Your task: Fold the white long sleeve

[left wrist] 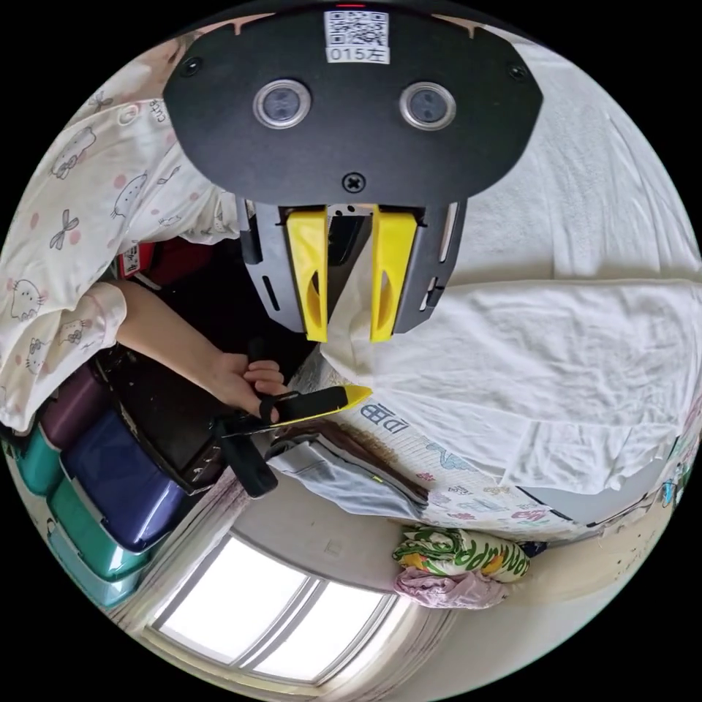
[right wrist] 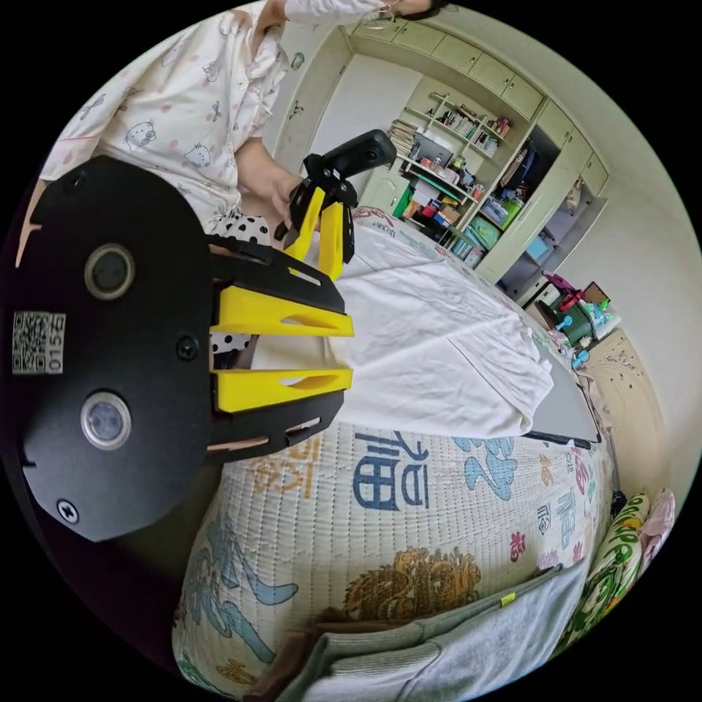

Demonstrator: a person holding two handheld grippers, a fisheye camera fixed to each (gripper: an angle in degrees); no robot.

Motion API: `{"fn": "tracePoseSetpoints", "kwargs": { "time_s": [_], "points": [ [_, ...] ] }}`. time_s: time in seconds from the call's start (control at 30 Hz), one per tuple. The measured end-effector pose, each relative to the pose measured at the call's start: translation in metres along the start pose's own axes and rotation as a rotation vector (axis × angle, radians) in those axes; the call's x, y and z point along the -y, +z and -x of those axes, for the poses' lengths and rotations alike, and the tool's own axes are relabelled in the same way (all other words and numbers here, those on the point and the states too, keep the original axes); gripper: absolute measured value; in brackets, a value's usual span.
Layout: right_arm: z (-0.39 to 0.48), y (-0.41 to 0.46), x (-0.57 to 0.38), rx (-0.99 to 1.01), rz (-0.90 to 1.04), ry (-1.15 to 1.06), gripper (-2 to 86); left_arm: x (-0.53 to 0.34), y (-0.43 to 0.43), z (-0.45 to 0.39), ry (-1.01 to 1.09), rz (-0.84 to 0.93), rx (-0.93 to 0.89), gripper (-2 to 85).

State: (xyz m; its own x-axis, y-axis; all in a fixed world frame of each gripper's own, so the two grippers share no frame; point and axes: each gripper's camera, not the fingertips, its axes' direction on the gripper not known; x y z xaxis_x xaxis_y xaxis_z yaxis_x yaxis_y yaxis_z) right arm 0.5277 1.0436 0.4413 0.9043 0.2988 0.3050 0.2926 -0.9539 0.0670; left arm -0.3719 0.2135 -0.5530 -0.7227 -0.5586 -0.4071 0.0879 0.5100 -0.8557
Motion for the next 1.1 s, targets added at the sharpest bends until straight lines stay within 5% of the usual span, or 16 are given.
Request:
{"fn": "tracePoseSetpoints", "kwargs": {
  "time_s": [0.13,0.3,0.6,0.83,1.1],
  "points": [
    [0.019,-0.016,-0.022,-0.103,-0.057,-0.009,7.7,0.013,0.018,-0.025,0.014,0.071,0.14,10.6],
    [0.031,-0.028,-0.04,0.008,-0.063,0.002,5.0,0.022,0.018,-0.049,0.047,0.09,0.278,6.7],
    [0.07,-0.063,-0.072,0.123,-0.165,-0.007,0.7,0.026,-0.029,-0.049,-0.065,-0.033,0.143,5.4],
    [0.099,-0.043,-0.117,-0.041,-0.072,0.043,0.4,0.027,-0.012,-0.05,-0.06,0.071,0.139,6.3],
    [0.148,-0.063,-0.188,-0.099,-0.182,0.085,-0.1,0.013,-0.015,-0.047,-0.068,0.072,0.152,6.2]
  ]
}}
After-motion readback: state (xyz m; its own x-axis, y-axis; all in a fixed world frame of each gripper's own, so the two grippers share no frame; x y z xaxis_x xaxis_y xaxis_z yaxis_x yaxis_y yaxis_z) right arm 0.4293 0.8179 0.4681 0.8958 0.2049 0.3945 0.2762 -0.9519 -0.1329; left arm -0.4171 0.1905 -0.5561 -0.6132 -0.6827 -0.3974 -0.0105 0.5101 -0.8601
